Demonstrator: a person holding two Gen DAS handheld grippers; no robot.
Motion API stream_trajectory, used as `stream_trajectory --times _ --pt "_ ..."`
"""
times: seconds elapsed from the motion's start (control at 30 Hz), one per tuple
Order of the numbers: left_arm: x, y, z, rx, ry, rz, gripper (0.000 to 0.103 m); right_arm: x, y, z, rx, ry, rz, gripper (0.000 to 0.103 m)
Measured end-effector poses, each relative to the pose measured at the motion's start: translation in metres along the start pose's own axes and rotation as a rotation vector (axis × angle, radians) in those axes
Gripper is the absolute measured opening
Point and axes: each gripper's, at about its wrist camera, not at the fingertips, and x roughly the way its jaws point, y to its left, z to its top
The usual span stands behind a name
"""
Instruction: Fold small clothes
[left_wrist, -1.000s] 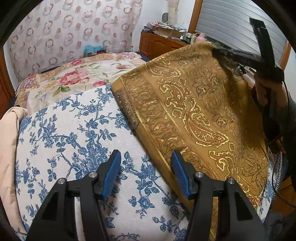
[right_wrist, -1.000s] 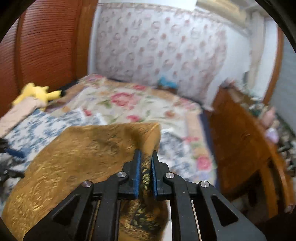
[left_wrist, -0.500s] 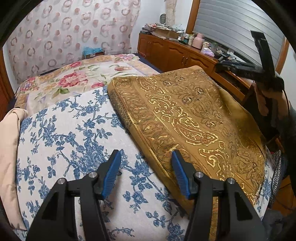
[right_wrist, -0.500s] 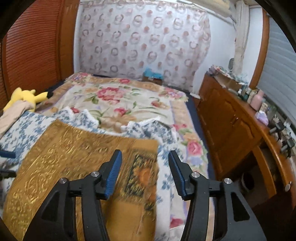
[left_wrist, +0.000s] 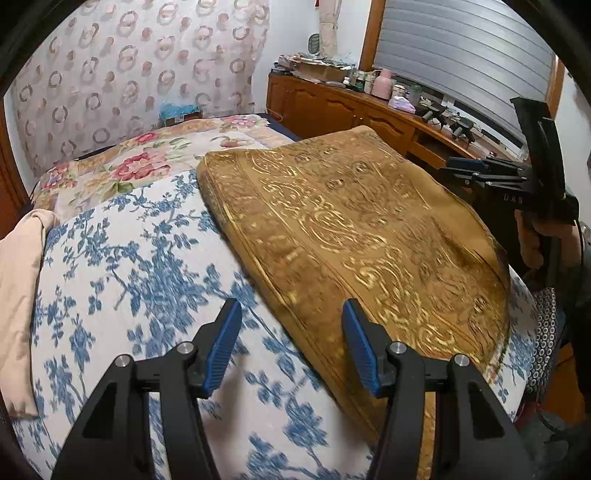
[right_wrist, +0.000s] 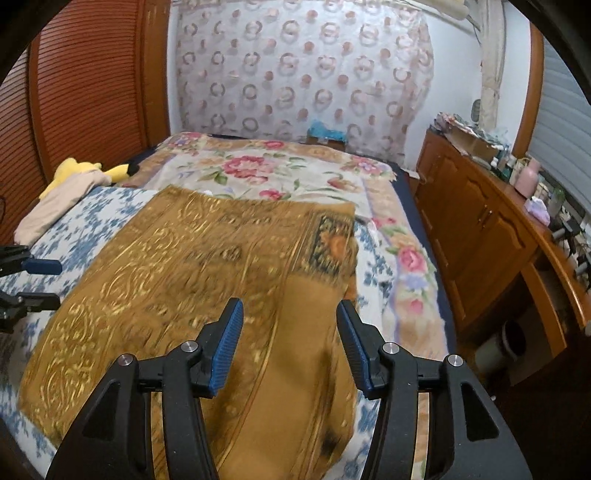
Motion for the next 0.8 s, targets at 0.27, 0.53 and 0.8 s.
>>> stream_trajectory --times 0.27,0.53,0.8 --pt "-0.008 -0.019 -0.024 0.019 -0.007 0.005 0.056 -0.013 0.014 -0.030 -0.002 0.004 0.026 0.053" --pt "-0.017 -0.033 -0.041 0.019 -0.011 0.016 0.056 -0.030 0.030 -0.053 -0.002 -0.006 0.056 0.057" --pt "-0.024 -0.046 -0.049 0.046 0.008 0.009 0.056 -0.043 0.050 -0.074 -0.016 0.007 0.100 0.064"
